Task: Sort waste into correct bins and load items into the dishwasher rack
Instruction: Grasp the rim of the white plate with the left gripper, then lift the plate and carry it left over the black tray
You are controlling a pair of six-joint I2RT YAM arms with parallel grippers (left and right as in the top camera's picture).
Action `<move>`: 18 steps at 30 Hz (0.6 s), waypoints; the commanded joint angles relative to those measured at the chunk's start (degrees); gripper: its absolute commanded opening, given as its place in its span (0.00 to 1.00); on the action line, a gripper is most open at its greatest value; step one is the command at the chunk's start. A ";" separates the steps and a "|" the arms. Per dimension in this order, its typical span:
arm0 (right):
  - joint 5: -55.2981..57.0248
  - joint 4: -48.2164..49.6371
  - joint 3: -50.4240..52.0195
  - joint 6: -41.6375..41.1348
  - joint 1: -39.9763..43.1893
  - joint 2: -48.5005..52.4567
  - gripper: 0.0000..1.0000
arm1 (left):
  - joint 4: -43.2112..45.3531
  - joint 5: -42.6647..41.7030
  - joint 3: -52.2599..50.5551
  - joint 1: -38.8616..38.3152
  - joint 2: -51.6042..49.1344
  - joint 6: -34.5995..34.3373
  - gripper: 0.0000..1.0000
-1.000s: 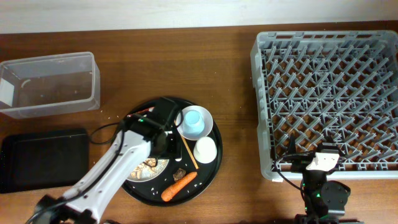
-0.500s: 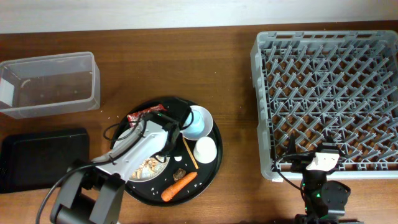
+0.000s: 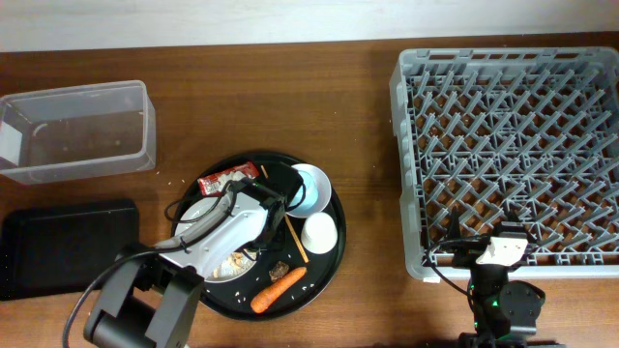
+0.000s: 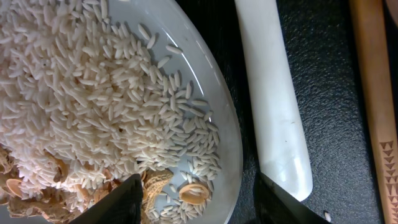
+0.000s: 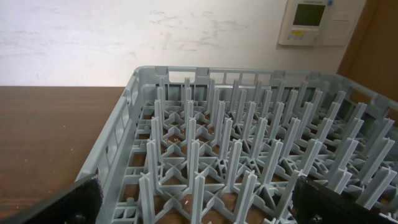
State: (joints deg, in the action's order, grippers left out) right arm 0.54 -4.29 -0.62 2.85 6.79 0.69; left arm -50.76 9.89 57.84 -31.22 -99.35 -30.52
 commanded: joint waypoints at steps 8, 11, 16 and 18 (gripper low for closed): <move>-0.09 -0.39 0.31 -0.09 0.37 -0.37 0.99 | -0.24 -0.20 -1.05 -0.57 -0.72 -0.76 0.46; -0.09 -0.39 0.31 -0.09 0.37 -0.37 0.99 | 0.02 -0.15 -1.77 -1.68 -0.72 -0.76 0.46; -0.09 -0.39 0.31 -0.11 0.37 -0.37 0.98 | 1.07 0.33 -2.58 -2.01 -0.72 -0.79 0.41; -0.09 -0.39 0.31 -0.11 0.37 -0.37 0.99 | 1.07 0.31 -2.62 -2.01 -0.72 -0.79 0.35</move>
State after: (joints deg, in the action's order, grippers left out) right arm 0.54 -4.29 -0.62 2.81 6.79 0.69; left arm -49.84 9.89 56.10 -32.99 -99.35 -31.09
